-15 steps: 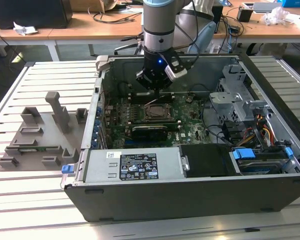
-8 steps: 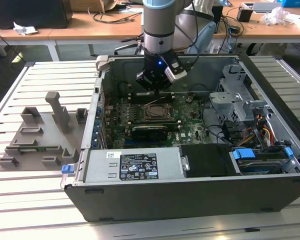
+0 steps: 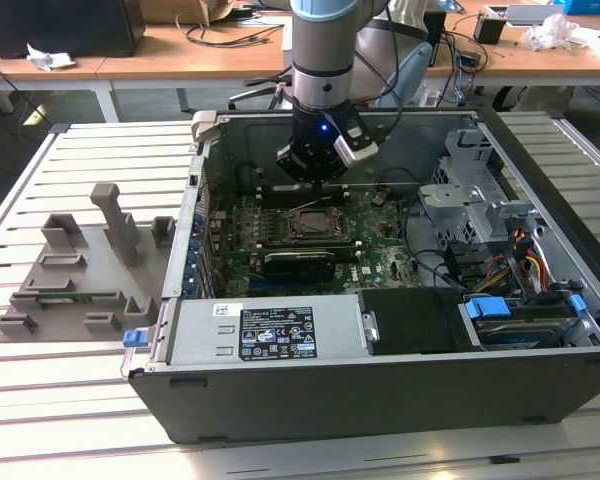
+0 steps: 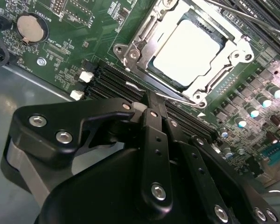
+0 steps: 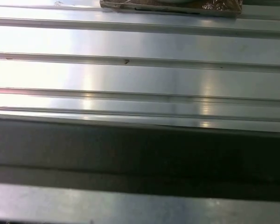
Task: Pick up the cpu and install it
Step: 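Install the first cpu locking lever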
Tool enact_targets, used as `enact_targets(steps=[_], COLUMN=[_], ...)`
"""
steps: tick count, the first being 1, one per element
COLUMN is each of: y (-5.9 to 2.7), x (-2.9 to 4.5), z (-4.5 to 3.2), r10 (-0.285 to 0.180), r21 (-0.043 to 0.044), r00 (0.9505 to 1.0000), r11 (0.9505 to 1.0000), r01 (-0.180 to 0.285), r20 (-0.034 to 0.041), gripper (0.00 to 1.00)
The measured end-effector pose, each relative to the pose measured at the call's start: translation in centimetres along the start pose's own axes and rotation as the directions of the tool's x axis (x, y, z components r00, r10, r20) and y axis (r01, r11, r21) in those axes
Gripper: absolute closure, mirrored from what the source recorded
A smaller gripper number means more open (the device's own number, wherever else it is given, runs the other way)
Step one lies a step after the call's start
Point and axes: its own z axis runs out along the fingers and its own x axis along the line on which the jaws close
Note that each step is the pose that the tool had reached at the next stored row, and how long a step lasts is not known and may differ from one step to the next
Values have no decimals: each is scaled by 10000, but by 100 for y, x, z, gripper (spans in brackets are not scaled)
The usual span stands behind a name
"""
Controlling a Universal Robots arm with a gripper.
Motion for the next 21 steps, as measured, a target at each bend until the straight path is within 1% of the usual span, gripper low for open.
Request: enact_targets(steps=[6,11,21], y=[9,10,5], x=[-32,-82,-146], z=[13,33,68], r10=[-6,-10,-10], r21=[-1,0,-1], r00=[10000,10000,10000], r11=[10000,10000,10000], r01=[6,10,10], r20=[0,-6,-10], gripper=[89,89,89])
